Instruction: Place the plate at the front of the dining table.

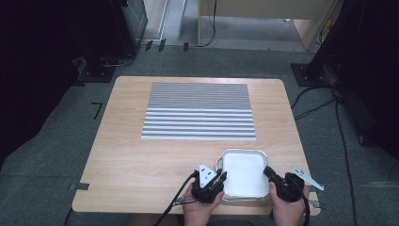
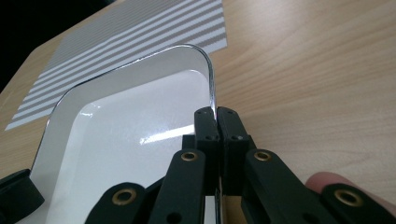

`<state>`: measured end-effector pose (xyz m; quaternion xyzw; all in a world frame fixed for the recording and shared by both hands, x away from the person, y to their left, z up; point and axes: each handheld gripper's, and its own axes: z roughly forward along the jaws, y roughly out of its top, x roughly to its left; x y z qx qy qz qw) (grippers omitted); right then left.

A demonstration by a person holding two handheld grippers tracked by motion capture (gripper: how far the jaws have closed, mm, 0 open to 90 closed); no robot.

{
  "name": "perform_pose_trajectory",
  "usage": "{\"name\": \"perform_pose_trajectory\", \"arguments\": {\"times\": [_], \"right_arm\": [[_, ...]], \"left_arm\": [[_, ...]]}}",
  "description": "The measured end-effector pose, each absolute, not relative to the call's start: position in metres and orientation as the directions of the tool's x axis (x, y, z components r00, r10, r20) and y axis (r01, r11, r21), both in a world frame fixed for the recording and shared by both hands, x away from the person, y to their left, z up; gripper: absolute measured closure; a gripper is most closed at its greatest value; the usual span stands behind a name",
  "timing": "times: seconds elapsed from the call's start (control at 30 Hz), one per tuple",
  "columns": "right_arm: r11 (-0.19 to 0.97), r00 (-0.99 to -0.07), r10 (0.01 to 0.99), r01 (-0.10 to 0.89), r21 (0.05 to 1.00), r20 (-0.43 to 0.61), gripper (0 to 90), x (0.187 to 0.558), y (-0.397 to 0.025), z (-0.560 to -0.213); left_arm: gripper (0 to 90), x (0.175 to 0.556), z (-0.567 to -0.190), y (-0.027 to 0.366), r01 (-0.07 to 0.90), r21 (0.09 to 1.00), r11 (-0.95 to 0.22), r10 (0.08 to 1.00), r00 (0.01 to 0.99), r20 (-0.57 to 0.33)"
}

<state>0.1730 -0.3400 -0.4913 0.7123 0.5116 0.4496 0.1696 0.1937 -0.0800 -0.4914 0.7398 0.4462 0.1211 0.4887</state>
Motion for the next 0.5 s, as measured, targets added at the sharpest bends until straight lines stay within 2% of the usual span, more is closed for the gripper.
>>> {"name": "perform_pose_trajectory", "arguments": {"times": [0.23, 0.5], "right_arm": [[-0.407, 0.034, 0.883, 0.551, 0.729, 0.468, 88.9, 0.178, -0.321, -0.477], [-0.362, -0.019, 0.899, 0.531, 0.767, 0.437, 88.9, 0.189, -0.301, -0.469]], "left_arm": [[81.6, 0.202, -0.479, -0.058, 0.556, 0.830, -0.040, 0.791, 0.525, -0.314], [84.4, 0.211, -0.473, -0.039, 0.541, 0.841, -0.001, 0.810, 0.493, -0.316]]}}
